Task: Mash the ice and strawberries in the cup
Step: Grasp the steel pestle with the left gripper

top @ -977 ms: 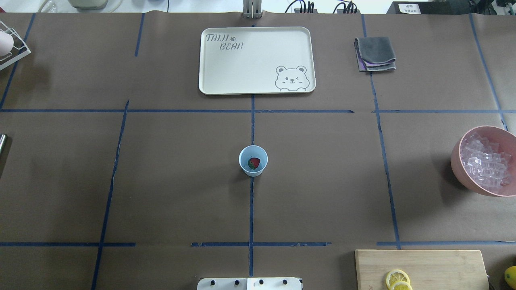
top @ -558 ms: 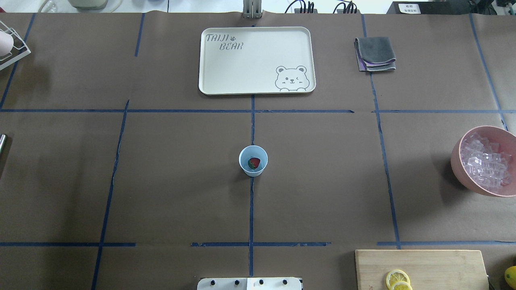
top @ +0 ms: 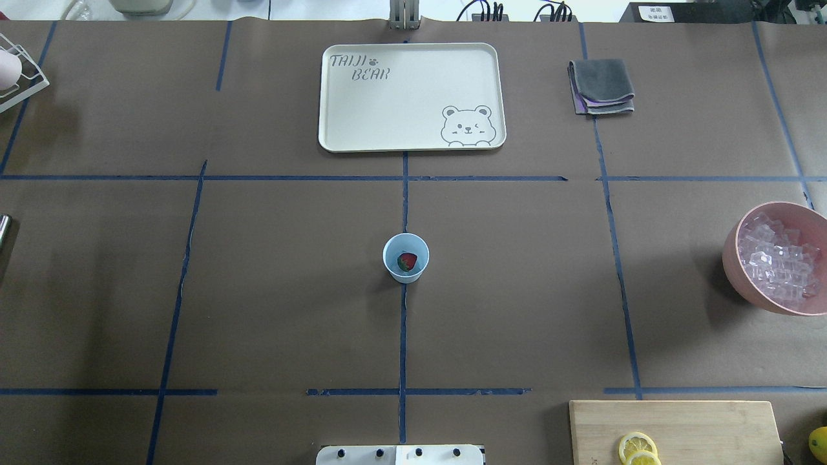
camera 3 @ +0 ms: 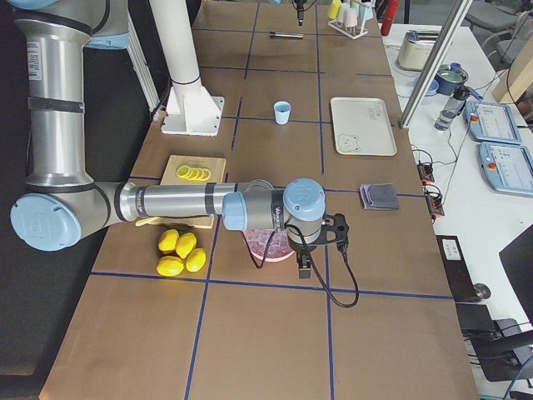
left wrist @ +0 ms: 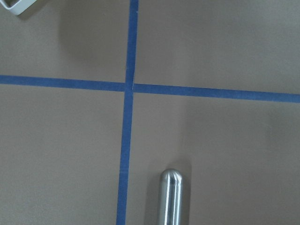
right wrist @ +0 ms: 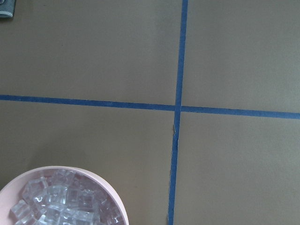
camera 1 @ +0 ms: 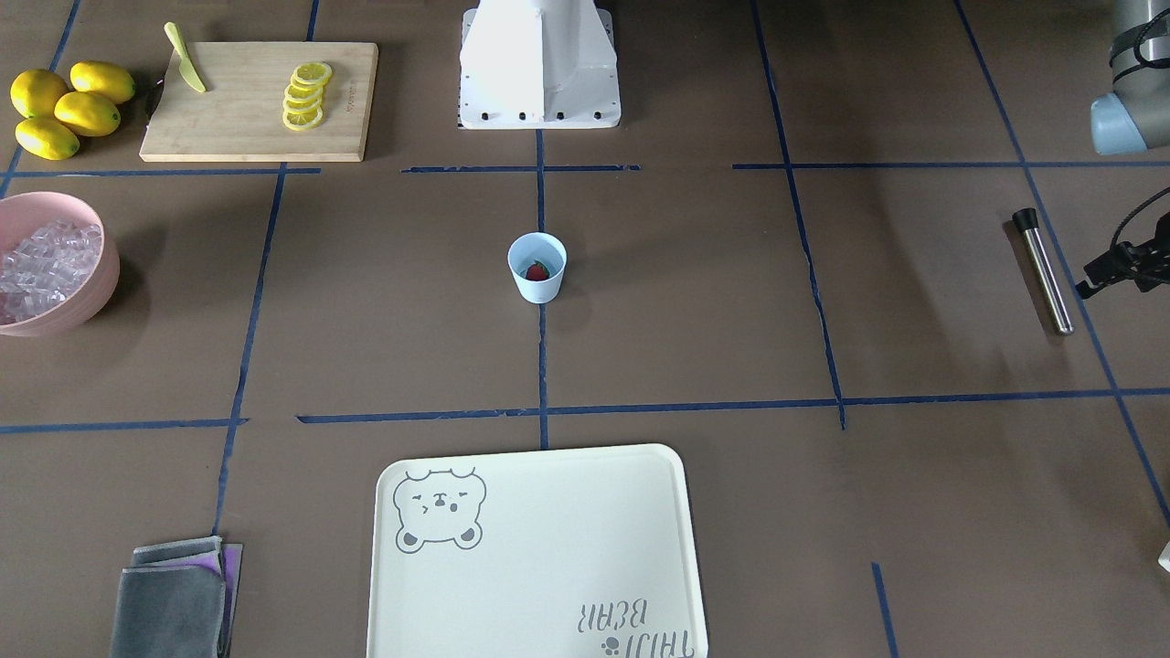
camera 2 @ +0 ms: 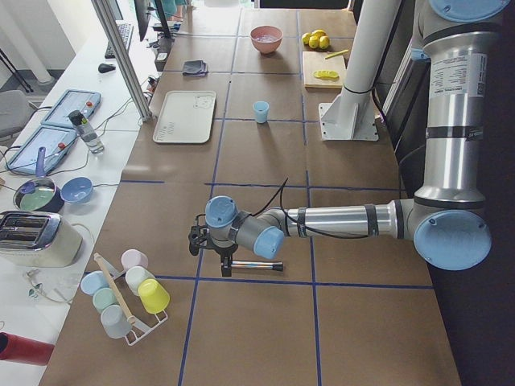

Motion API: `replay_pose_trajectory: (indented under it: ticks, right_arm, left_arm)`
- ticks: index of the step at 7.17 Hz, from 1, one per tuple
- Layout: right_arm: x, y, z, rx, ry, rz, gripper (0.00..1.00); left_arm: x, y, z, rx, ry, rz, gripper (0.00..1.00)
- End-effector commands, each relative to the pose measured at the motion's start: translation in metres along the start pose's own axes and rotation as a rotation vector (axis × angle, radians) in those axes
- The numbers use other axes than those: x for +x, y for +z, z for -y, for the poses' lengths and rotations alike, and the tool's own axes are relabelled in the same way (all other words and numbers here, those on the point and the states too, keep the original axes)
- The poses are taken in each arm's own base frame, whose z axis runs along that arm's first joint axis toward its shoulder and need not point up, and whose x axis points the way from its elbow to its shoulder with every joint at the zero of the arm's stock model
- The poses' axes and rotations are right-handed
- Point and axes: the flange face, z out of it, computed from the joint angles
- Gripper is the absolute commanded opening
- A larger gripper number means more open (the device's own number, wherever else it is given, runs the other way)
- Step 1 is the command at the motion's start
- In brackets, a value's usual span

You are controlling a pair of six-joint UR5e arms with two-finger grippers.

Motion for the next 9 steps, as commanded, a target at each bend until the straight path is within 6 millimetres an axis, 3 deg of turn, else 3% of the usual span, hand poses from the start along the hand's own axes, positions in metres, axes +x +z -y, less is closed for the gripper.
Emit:
replay_pose_trajectory:
  ticks: [1, 5, 9]
  right_arm:
    - [0.000, 0.000, 0.000, 0.000, 0.000, 0.000, 0.99]
    - [0.000, -0.001, 0.000, 0.002, 0.000, 0.000, 0.99]
    - [0.000, -0.001, 0.000, 0.003, -0.002, 0.000, 0.99]
  left_arm:
    - [0.016, 0.035, -0.014, 0.012, -0.006, 0.010, 1.00]
    - [0.007, 0.051, -0.035, 0.008, 0.026, 0.053, 1.00]
    - [0.011, 0.061, -0.040, 0.005, 0.055, 0.060, 0.97]
